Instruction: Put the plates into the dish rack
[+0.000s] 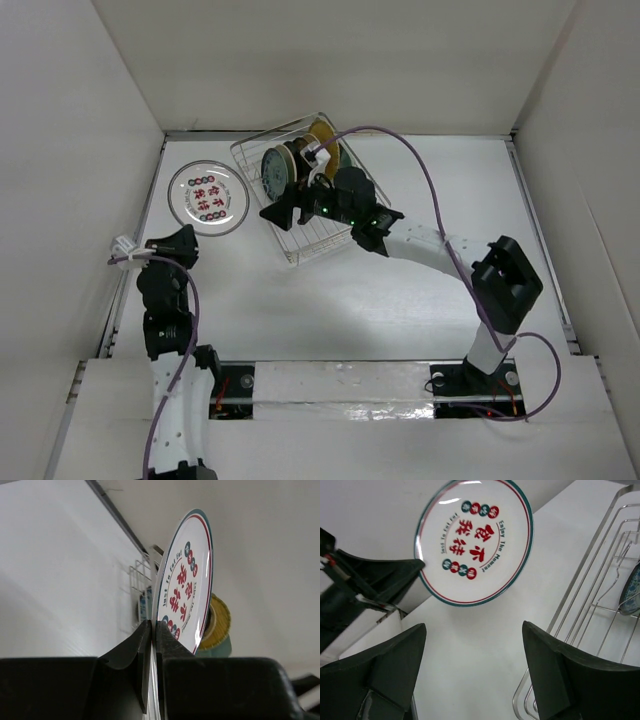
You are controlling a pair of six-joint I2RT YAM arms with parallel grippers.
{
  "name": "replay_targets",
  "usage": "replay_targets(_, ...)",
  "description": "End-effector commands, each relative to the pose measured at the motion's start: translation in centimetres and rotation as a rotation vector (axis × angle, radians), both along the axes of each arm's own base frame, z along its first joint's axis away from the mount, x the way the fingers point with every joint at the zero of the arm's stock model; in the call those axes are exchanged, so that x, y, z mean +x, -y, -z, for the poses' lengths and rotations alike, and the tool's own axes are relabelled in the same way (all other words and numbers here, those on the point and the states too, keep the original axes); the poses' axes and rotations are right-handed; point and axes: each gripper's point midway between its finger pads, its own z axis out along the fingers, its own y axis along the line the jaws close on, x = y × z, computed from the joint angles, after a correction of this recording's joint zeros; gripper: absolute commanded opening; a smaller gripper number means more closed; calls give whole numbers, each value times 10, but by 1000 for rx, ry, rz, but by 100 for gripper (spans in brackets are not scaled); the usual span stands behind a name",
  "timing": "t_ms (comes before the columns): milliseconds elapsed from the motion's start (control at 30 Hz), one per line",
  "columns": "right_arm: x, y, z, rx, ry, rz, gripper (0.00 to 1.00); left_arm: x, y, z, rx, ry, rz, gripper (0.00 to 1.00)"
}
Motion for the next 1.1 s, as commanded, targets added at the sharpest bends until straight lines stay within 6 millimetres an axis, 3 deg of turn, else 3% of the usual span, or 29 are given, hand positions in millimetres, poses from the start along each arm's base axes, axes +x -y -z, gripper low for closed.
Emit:
replay_targets(0, 3, -6, -24, 40, 24, -32, 85, -15, 33, -50, 102, 109, 178, 0)
replay_targets(133, 11, -9, -10, 16, -3, -31, 86, -28, 54, -68, 177, 157, 287, 0)
replay_targets(367, 5, -13, -7, 44, -30, -87, 86, -36, 83, -68, 217, 198, 444, 0)
replay_targets(400, -3, -15, -14, 73, -11, -134, 77, -36, 87, -67, 220, 196, 473, 0)
replay_targets(433, -9, -16, -19, 102, -22, -165, 62, -35, 88, -66, 221, 187, 481, 0)
replay_targets(467, -12, -13, -15, 114, -38, -185, 45, -35, 88, -66, 240, 179, 483, 0)
replay_targets(500, -22, -14, -28, 168, 0, -241, 31, -34, 88, -65, 250, 169, 484, 0)
replay_targets(533, -27, -13, -32, 193, -18, -265, 10, -33, 86, -69, 259, 164, 476, 0)
replay_targets(567, -27, -11, -33, 205, -17, -276, 2, -33, 85, -67, 264, 144, 474, 0)
replay_targets(600, -29, -10, -34, 216, -11, -286, 0, -32, 83, -68, 291, 137, 468, 0)
replay_targets(633, -29, -9, -35, 223, -18, -279, 0, -32, 82, -75, 305, 136, 463, 5)
replay_targets(667, -27, -3, -41, 233, -6, -262, 0, -32, 81, -73, 307, 110, 456, 30)
replay_targets(700, -18, 2, -43, 235, -7, -218, 0, -31, 75, -76, 348, 95, 427, 41)
replay_targets(733, -14, 5, -41, 225, -7, -183, 0, -32, 71, -85, 370, 78, 408, 61)
replay_targets(767, -5, 14, -50, 224, 13, -130, 0, -33, 66, -86, 391, 55, 384, 69)
replay_targets(800, 12, 19, -42, 181, -16, -26, 0, -34, 60, -93, 423, 46, 357, 74)
replay_targets(833, 23, 24, -52, 154, 34, 34, 0, -36, 49, -107, 479, 43, 293, 79)
replay_targets(900, 55, 41, -47, 77, 28, 240, 0, -38, 37, -108, 499, 0, 228, 86)
replay_targets(967, 78, 51, -67, 41, 96, 356, 0, -41, 39, -109, 512, 13, 231, 89)
replay_targets(1000, 98, 61, -52, -20, 77, 467, 0, -42, 41, -107, 510, 22, 240, 89)
replay_targets(1033, 104, 62, -53, -55, 106, 506, 0, -43, 46, -98, 509, 27, 267, 90)
replay_targets(1067, 115, 65, -74, -44, 137, 560, 0, -44, 48, -94, 509, 30, 279, 90)
